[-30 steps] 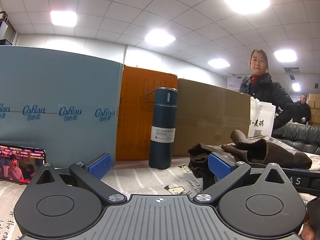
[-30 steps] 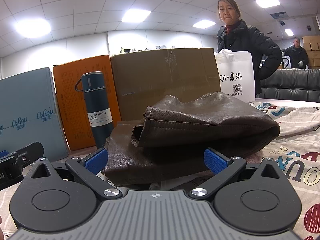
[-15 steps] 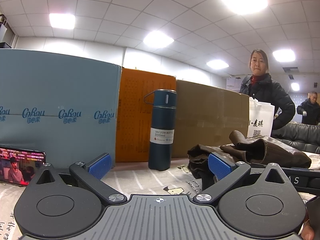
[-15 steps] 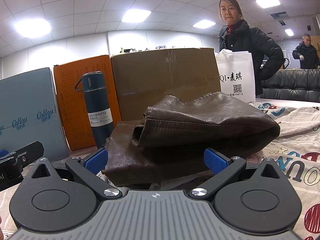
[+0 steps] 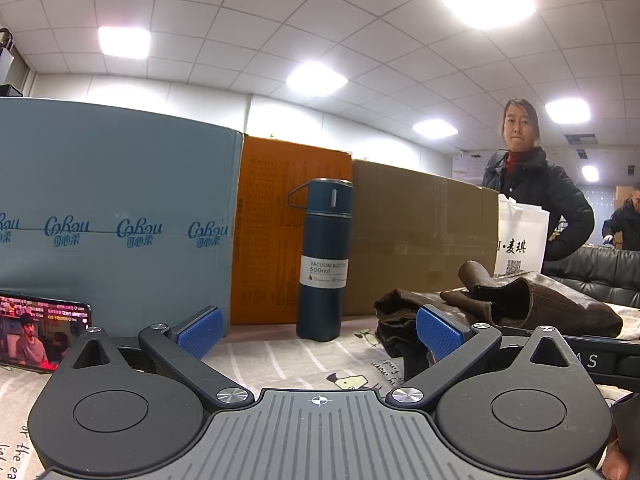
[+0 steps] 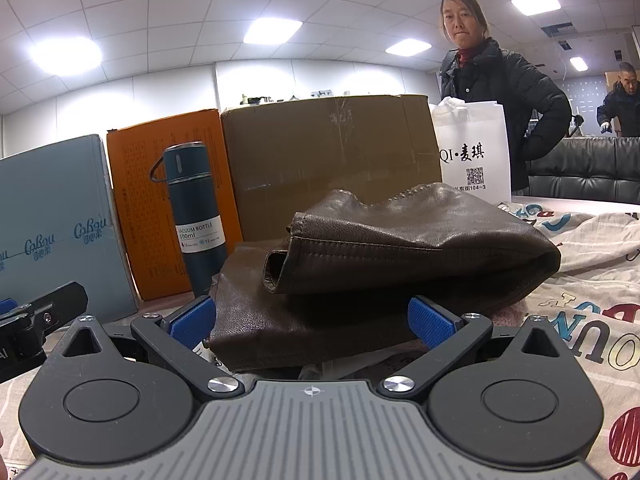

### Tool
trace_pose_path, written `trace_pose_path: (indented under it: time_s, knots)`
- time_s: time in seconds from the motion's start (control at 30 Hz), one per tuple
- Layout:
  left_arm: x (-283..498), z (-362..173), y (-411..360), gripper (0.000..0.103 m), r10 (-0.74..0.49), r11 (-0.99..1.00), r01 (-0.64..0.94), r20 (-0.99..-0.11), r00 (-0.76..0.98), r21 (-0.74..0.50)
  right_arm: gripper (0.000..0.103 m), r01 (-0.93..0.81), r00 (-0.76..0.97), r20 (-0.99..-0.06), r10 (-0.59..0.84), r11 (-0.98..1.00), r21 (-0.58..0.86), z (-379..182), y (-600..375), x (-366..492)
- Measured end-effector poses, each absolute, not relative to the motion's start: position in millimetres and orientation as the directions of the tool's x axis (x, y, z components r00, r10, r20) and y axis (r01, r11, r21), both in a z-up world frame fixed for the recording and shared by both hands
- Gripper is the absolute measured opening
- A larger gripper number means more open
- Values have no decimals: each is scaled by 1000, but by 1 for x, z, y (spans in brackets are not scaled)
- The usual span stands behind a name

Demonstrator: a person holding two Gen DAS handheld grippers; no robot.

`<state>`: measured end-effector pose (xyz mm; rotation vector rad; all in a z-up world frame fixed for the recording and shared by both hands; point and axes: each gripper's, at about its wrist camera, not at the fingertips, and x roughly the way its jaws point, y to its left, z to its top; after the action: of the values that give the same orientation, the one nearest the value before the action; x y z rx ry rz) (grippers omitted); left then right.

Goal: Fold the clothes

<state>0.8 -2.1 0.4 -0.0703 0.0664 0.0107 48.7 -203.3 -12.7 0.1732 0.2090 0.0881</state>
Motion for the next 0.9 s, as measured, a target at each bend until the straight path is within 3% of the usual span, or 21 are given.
trace_pose_path:
  time_s: [0.9]
  knots:
    - [0, 0, -1, 103, 4, 998, -8, -63, 998, -68, 103, -72, 975, -195, 108, 981, 183, -14, -204, 49]
